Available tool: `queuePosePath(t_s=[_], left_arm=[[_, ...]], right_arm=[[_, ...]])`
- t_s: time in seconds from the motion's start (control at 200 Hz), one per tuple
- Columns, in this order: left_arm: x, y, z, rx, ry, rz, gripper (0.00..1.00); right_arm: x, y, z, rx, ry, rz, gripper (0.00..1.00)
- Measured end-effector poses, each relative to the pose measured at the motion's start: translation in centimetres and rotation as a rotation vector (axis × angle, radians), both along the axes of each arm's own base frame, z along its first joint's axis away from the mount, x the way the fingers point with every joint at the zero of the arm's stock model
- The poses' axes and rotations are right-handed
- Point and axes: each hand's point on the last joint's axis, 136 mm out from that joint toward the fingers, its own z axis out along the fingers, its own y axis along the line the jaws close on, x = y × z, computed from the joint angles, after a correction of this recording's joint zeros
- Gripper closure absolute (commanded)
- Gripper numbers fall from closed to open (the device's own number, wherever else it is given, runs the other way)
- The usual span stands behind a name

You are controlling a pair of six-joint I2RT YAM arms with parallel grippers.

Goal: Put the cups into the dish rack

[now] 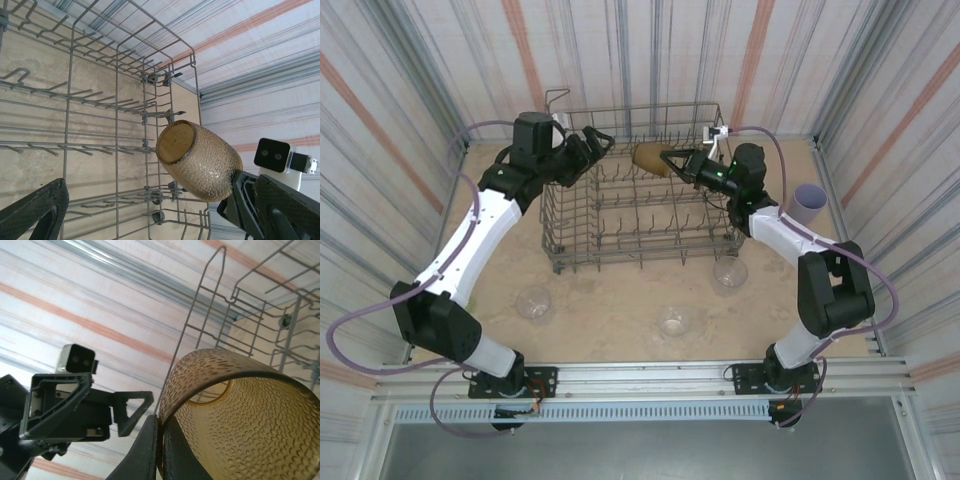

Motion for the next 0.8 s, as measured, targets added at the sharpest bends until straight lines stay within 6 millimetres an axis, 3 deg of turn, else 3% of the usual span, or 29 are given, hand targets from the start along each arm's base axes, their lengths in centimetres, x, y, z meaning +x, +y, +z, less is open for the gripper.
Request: queuePosePath(t_s=[0.215,0.451,0.801], left_arm=[[0.7,-0.5,-0.2,-0.069,0.025,0.021,0.01],[1.1,-1.0,0.3,-0.134,0.027,0.035,0.01],[1.8,-1.7,-1.3,-0.169,0.064,0.044,0.01]], right_arm=[[0.0,1.7,0.7,0.088,-0.048,0.043,1.00],[0.7,3.3,-1.6,0.158,-0.001,0.083,1.00],[-1.1,5.1,0.5,0.205,-0.089,0.139,1.00]])
